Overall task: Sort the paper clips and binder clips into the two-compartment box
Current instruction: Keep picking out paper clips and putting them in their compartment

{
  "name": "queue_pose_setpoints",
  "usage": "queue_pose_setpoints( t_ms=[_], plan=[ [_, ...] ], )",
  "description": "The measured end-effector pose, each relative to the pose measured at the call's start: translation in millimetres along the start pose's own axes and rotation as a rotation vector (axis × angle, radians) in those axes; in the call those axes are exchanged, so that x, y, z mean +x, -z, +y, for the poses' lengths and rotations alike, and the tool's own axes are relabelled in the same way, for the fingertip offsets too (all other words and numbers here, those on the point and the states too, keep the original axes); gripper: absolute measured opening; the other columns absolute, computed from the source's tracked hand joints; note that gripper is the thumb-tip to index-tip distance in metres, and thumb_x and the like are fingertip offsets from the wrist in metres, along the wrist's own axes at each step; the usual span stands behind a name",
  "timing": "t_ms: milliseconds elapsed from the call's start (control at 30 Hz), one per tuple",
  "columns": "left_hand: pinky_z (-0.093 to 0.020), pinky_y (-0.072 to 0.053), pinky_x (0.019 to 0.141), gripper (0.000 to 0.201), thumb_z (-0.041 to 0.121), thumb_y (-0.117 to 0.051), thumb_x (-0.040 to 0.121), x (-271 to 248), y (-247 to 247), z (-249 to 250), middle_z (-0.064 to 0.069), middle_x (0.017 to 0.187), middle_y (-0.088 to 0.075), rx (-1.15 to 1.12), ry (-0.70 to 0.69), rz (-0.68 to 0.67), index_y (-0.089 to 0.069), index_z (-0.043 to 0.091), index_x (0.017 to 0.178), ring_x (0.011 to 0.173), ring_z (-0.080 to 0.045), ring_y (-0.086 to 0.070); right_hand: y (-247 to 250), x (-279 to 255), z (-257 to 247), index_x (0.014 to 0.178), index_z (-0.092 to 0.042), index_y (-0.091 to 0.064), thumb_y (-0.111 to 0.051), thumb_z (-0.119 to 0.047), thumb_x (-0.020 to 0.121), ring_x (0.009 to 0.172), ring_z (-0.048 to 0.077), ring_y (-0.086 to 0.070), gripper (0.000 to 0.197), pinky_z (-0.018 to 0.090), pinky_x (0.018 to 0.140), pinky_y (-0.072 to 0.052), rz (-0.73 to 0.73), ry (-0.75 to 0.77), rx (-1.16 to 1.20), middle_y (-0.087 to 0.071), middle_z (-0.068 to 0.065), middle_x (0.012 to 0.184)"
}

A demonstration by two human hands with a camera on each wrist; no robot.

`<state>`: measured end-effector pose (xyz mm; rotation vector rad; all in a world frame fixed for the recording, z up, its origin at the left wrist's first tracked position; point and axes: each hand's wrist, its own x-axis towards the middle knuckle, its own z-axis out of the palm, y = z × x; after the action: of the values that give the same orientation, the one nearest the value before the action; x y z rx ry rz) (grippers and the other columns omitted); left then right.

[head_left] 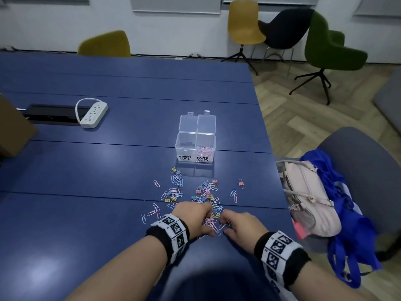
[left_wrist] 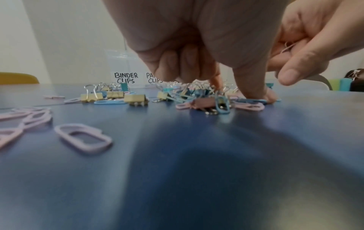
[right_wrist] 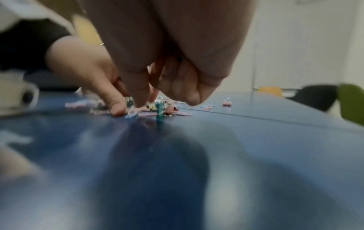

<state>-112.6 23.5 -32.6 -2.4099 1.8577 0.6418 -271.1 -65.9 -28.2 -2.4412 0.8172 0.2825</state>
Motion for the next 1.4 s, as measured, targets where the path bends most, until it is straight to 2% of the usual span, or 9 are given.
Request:
queue_pose_setpoints(
  t_ms=[100,467,600,733,867,967,1100,1200,1400],
  plan=[
    [-0.033,-0.046,0.078,0.042,0.058,-0.064,0.074,4,-1,-1,0.002,0.097,-0.069,0.001,-0.005,-0.014,-0.054,0.024,0.096,0.093,-0.024,-0.062,1,5,-5,0.111,-0.025,-0.051,-0.047,-0.025,0.089,0.101,0.034,-0.059,0.022,0.035,0.074,-0.042,-0.013,0.046,-0.225,-0.066,0.008,0.109],
    [-0.033,-0.049,0.083,0.026,0.045,-0.066,0.078,7,7,5,0.002,0.097,-0.068,-0.056,0.057,-0.039,-0.057,0.023,0.091,0.094,-0.022,-0.061,1,20,-10,0.104,-0.013,-0.049,-0.039,-0.024,0.094,0.095,0.036,-0.061,0.018,0.036,0.069,-0.037,-0.035,0.015,-0.295,-0.066,0.013,0.105],
    [-0.031,-0.048,0.083,0.029,0.041,-0.071,0.074,8,11,2,0.005,0.102,-0.068,-0.101,0.113,-0.063,-0.061,0.025,0.096,0.097,-0.019,-0.061,8,20,3,0.074,-0.02,-0.035,-0.04,-0.024,0.093,0.067,0.023,-0.046,0.02,0.035,0.064,-0.037,0.087,-0.117,0.274,-0.053,0.003,0.074],
    [-0.03,-0.049,0.08,0.01,0.025,-0.065,0.078,11,9,7,0.004,0.096,-0.071,-0.129,0.139,-0.102,-0.066,0.024,0.088,0.094,-0.02,-0.065,18,21,15,0.065,-0.016,-0.033,-0.037,0.001,0.088,0.047,0.015,-0.027,0.029,0.022,0.039,-0.021,0.22,-0.378,1.264,-0.039,0.008,0.062],
    [-0.033,-0.051,0.082,0.014,0.024,-0.052,0.084,10,10,9,0.002,0.095,-0.07,-0.072,0.099,-0.104,-0.064,0.022,0.09,0.092,-0.023,-0.064,21,19,26,0.078,-0.006,-0.044,-0.039,0.013,0.086,0.043,0.014,-0.035,0.022,0.019,0.037,-0.022,0.187,-0.36,1.413,-0.046,0.011,0.06],
    [-0.028,-0.046,0.073,0.012,0.031,-0.047,0.091,7,17,-1,0.003,0.084,-0.062,-0.298,0.124,-0.064,-0.055,0.022,0.088,0.078,-0.018,-0.058,19,16,24,0.086,-0.003,-0.054,-0.034,0.011,0.086,0.041,0.01,-0.034,0.025,0.015,0.039,-0.019,0.067,-0.347,1.346,-0.046,0.006,0.057],
    [-0.019,-0.028,0.044,0.013,0.012,-0.04,0.079,-2,29,-21,-0.004,0.059,-0.041,-1.157,0.329,-0.07,-0.041,0.013,0.066,0.047,-0.016,-0.035,8,12,11,0.067,-0.014,-0.045,-0.046,-0.014,0.096,0.038,0.009,-0.026,0.029,0.013,0.041,-0.014,-0.051,-0.36,1.233,-0.039,-0.003,0.048],
    [-0.01,-0.018,0.038,0.012,0.002,-0.03,0.064,-14,37,-29,-0.003,0.052,-0.036,-1.665,0.377,-0.131,-0.038,0.011,0.06,0.039,-0.012,-0.027,0,13,1,0.064,-0.02,-0.034,-0.056,-0.029,0.093,0.041,0.01,-0.027,0.037,0.02,0.041,-0.023,-0.004,-0.304,0.946,-0.035,-0.006,0.05],
    [-0.014,-0.016,0.038,0.014,0.003,-0.032,0.061,-26,35,-31,-0.007,0.059,-0.042,-1.882,0.266,-0.192,-0.044,0.009,0.066,0.044,-0.015,-0.032,-4,8,-23,0.092,-0.023,-0.042,-0.057,-0.052,0.081,0.097,0.028,-0.06,0.034,0.033,0.073,-0.041,-0.042,-0.16,0.001,-0.062,0.0,0.095]
  ],
)
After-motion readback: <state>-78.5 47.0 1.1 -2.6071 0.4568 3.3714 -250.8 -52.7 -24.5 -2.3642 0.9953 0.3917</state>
